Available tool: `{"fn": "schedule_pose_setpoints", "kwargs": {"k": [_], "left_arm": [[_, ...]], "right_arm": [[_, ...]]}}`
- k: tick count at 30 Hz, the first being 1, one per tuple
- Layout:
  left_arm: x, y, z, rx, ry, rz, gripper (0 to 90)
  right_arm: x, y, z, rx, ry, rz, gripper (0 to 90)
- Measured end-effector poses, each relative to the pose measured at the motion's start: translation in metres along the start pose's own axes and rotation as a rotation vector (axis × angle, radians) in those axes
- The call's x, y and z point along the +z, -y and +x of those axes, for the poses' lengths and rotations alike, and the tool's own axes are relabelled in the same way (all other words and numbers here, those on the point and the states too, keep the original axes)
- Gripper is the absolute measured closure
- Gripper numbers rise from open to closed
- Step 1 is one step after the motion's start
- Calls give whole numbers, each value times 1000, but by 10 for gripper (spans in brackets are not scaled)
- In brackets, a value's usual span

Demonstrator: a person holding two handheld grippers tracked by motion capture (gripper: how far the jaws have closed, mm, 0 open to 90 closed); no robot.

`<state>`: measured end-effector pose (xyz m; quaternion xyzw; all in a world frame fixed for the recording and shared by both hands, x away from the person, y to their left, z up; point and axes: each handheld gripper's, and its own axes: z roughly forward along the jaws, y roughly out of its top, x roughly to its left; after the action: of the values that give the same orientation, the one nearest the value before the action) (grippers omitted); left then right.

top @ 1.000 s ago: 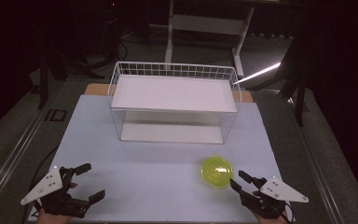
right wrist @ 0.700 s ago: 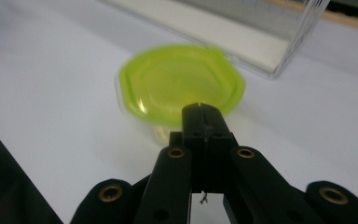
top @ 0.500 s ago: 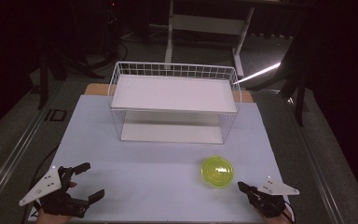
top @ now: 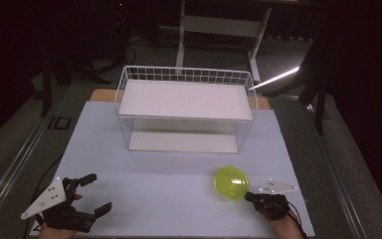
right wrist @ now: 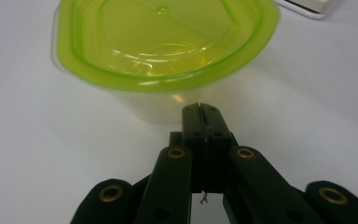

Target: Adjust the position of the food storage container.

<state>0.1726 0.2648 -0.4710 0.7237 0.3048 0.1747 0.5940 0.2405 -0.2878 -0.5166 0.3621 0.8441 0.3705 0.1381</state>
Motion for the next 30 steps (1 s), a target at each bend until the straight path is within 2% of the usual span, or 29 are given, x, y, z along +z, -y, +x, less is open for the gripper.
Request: {"fn": "schedule_pose_setpoints", "kwargs": {"k": [13,16,19,21,24,26,27,30], "left_arm": [[0,1,0,-5,8,6,15],[0,1,0,-4,10,6,15],[0,1,0,-1,8,10,15],[1,1,0,-5,7,10,15],[1,1,0,-6,10,14,15],[2,2,0,-10,6,15,15],[2,2,0,-14,4,16,14],[2,2,1,-21,2,17,15]], "right_arm": [[32,-25,21,-79,-81,37,900],[35,-26,18,-91,-65,46,900],[34,-26,11,-75,-40,38,900],[33,-29,-1,-40,-14,19,900],[35,-34,-11,-15,13,14,900],[37,-35,-13,-11,20,14,900],[41,-37,-17,12,27,23,900],[47,-34,-15,37,8,39,900]]}}
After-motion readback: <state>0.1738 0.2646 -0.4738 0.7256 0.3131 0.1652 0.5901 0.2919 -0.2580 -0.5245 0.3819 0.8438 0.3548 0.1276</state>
